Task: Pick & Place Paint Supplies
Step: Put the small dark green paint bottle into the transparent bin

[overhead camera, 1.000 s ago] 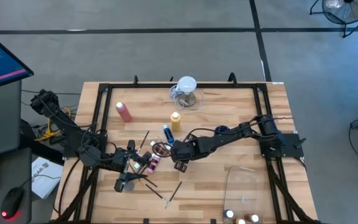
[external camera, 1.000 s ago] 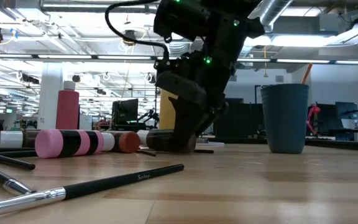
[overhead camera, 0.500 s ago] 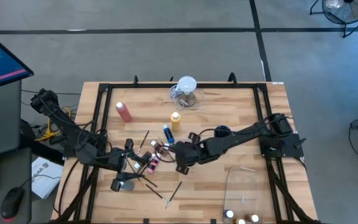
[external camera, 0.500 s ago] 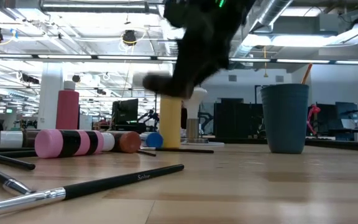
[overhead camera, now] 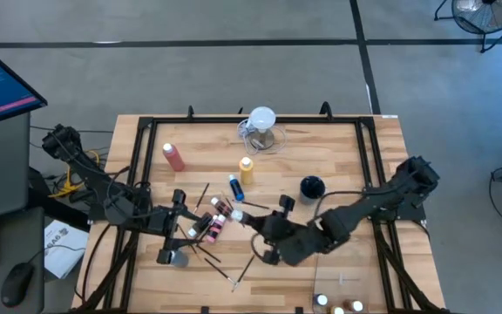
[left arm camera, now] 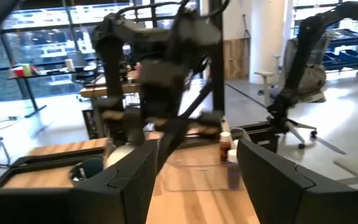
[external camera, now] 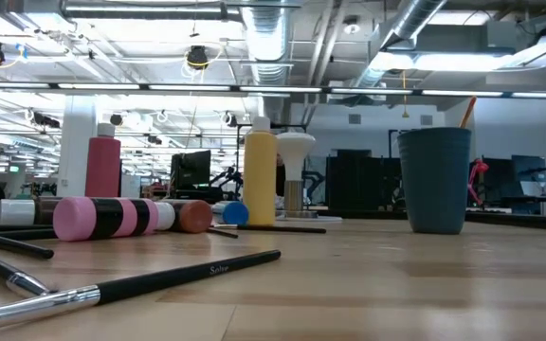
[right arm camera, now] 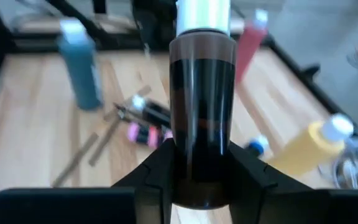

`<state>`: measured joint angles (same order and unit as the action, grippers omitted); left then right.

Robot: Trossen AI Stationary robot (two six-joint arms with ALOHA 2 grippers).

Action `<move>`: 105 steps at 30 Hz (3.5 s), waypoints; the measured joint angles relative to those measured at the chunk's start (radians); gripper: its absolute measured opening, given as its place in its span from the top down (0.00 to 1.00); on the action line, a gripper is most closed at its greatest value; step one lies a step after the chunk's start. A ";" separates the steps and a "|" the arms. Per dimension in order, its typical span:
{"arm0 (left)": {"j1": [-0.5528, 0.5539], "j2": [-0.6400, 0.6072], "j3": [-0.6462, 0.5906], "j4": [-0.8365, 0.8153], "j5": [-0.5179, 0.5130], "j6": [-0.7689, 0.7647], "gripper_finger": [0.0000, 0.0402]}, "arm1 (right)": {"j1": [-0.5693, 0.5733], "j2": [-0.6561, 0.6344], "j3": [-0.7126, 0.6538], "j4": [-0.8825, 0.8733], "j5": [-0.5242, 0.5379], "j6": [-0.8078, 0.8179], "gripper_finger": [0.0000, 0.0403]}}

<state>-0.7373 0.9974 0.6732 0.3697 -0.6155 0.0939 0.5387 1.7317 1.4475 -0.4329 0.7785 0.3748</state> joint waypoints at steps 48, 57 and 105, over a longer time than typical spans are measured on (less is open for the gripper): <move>0.308 0.365 0.000 0.748 0.558 0.178 0.48 | 0.019 -0.009 0.000 0.553 -0.075 -0.382 0.75; 0.325 0.365 0.000 0.747 0.559 0.154 0.48 | 0.002 -0.009 0.000 0.552 -0.075 -0.382 0.75; 0.344 0.365 0.000 0.671 0.536 0.128 0.80 | 0.012 -0.032 0.000 0.537 -0.070 -0.401 0.53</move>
<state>-0.3931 1.3624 0.6731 1.0409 -0.0793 0.2220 0.5506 1.6992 1.4475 0.1045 0.7082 -0.0260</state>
